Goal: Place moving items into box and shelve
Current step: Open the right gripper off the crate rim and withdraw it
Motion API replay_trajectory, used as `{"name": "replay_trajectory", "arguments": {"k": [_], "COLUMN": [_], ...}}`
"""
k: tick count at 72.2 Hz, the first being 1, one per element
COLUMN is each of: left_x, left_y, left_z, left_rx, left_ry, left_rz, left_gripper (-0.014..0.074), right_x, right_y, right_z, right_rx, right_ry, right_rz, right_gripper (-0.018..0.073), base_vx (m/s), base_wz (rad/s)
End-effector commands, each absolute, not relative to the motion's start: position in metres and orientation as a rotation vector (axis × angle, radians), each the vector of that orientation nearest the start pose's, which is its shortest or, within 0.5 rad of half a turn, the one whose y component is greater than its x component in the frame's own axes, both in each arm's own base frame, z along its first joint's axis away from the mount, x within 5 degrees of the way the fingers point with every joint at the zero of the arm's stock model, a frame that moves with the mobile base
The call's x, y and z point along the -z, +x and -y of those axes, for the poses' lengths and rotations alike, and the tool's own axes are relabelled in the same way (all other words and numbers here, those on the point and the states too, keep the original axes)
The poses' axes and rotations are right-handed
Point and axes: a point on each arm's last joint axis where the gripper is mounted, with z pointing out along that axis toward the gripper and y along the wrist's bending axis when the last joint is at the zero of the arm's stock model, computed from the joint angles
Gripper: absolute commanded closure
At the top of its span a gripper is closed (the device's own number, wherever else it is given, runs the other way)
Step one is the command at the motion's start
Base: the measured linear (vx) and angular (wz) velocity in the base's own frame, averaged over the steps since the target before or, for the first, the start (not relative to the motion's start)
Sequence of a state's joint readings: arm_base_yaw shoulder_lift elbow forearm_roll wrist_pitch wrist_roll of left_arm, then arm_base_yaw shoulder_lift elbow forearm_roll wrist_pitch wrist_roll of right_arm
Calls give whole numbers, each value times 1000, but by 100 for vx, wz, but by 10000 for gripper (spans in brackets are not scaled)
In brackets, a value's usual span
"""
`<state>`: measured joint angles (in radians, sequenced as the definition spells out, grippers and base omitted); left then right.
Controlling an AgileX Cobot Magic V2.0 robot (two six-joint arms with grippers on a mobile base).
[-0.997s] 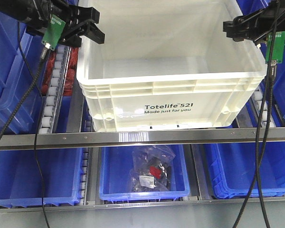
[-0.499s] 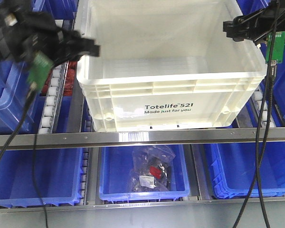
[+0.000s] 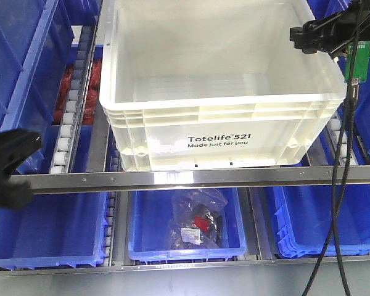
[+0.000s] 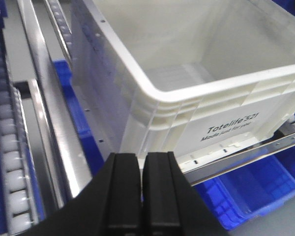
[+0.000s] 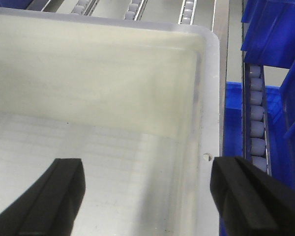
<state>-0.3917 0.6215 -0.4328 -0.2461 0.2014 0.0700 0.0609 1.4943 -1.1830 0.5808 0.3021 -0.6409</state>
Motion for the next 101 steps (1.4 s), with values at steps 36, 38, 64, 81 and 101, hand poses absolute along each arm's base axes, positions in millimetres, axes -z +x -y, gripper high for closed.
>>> {"name": "replay_trajectory", "arguments": {"k": [36, 38, 64, 81, 101], "left_x": [-191, -190, -187, -187, -187], "left_y": [55, 55, 56, 57, 57], "left_z": [16, 15, 7, 4, 4], "left_rx": [305, 283, 85, 52, 52], "left_ry": [138, 138, 89, 37, 37], "left_rz": [-1560, -1572, -1596, -1599, -1599], "left_gripper": [604, 604, 604, 604, 603], "right_x": [-361, -361, -360, -360, -360], "right_y": [339, 339, 339, 339, 339], "right_z": [-33, -33, -33, -33, -33], "right_rx": [-123, -123, -125, -126, -126], "right_ry": [-217, -217, -218, -219, -219], "right_rz": [-1913, -1913, -1918, -1918, -1918], "right_gripper": [-11, -11, -11, -11, -11], "base_vx": [0, 0, 0, 0, 0], "base_wz": [0, 0, 0, 0, 0]}}
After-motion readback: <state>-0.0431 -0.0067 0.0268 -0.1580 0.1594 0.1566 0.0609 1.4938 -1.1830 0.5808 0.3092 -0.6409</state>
